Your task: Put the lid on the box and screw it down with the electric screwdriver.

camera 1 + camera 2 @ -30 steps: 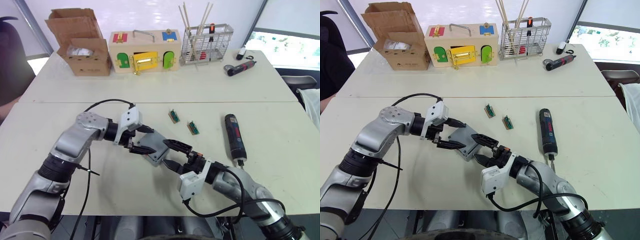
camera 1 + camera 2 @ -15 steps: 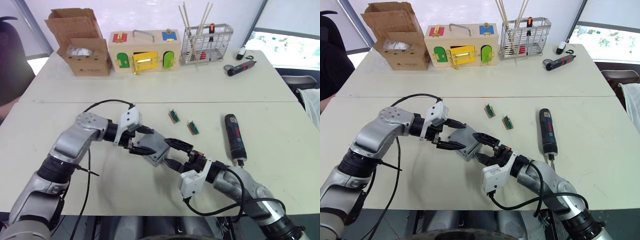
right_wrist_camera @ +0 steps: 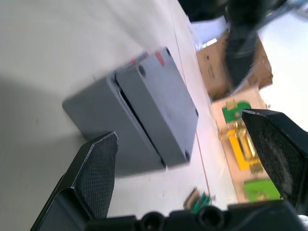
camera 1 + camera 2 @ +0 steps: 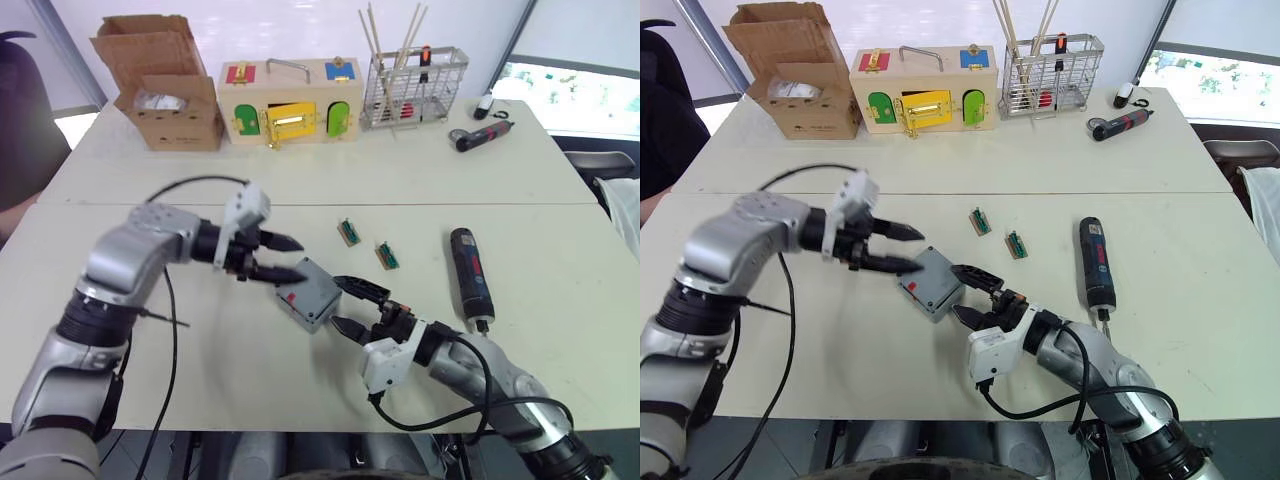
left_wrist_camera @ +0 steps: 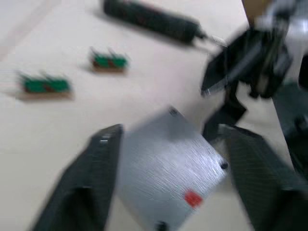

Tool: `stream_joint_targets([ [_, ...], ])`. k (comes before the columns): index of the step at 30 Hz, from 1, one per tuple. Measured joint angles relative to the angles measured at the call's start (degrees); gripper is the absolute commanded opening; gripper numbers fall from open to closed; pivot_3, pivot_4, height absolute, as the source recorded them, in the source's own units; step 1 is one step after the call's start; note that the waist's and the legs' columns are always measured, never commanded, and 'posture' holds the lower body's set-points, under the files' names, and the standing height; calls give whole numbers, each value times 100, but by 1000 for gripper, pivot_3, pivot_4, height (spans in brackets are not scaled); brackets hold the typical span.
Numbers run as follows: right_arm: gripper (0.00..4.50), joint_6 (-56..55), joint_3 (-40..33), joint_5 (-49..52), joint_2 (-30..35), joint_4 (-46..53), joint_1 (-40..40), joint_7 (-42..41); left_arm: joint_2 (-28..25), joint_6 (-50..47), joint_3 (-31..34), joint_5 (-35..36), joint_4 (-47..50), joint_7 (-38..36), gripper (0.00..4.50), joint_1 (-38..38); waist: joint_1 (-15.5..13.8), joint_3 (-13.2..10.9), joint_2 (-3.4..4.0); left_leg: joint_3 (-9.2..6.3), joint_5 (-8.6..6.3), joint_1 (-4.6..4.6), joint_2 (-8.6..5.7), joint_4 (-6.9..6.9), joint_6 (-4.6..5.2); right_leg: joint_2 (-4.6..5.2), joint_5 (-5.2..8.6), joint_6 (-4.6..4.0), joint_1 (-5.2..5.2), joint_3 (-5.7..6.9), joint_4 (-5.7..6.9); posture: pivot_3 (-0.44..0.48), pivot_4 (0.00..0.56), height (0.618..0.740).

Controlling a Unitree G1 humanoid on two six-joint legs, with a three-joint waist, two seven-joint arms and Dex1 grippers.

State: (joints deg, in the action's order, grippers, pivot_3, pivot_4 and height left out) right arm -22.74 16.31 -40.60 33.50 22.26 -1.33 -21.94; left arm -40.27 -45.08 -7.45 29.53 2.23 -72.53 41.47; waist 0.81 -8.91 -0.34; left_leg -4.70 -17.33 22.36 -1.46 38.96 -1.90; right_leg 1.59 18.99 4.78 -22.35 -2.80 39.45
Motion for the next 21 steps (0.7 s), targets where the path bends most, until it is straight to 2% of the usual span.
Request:
stream_joint_targets([
  [3, 4500, 171, -182, 470, -4, 56, -158, -147, -15, -74, 156, 110, -284, -38, 223, 148, 15, 0, 0, 0, -1, 0, 0, -4, 2, 0, 0, 0, -2, -1, -2, 0, 150, 740],
  [4, 4500, 260, -239, 658, -8, 107, -246, -217, -17, -73, 154, 109, -394, -66, 70, 148, 12, 0, 0, -1, -1, 0, 1, -6, 2, 0, 0, 0, -2, -1, -3, 0, 150, 740],
  [5, 4500, 380, -301, 894, -15, 192, -356, -323, -19, -64, 150, 98, -511, -87, 70, 147, 6, 0, 0, -1, -1, 1, 1, -6, 2, 0, 0, 0, -3, 0, -4, 0, 150, 740],
  [11, 2871, 1725, -892, 2954, -117, 1227, -796, -1023, -170, 654, -124, -468, -1105, -237, 0, 148, -8, -1, 0, -5, -1, 3, 1, -5, 2, 3, 0, 0, 2, 2, -10, 0, 150, 740],
  [14, 2016, 3405, -1062, 4484, -298, 1872, -793, -1284, -94, 1201, -336, -857, -1636, -283, 0, 159, -17, -1, 1, -11, -2, 3, 2, -5, 3, 4, 0, 0, 3, 5, -11, 0, 150, 740],
  [17, 2016, 5254, -1122, 5910, -424, 2298, -773, -1258, 100, 1540, -534, -1139, -2145, -383, 0, 158, -18, -1, 0, -12, -3, 8, 1, -4, 5, 8, 0, 0, 3, 7, -17, 0, 150, 740],
  [21, 2016, 6505, -1139, 6655, -485, 2430, -542, -974, 256, 1716, -556, -1284, -2295, -490, 0, 159, -6, -1, 0, -11, -4, 10, 1, -5, 6, 9, 0, 0, -2, 6, -18, 0, 150, 740],
])
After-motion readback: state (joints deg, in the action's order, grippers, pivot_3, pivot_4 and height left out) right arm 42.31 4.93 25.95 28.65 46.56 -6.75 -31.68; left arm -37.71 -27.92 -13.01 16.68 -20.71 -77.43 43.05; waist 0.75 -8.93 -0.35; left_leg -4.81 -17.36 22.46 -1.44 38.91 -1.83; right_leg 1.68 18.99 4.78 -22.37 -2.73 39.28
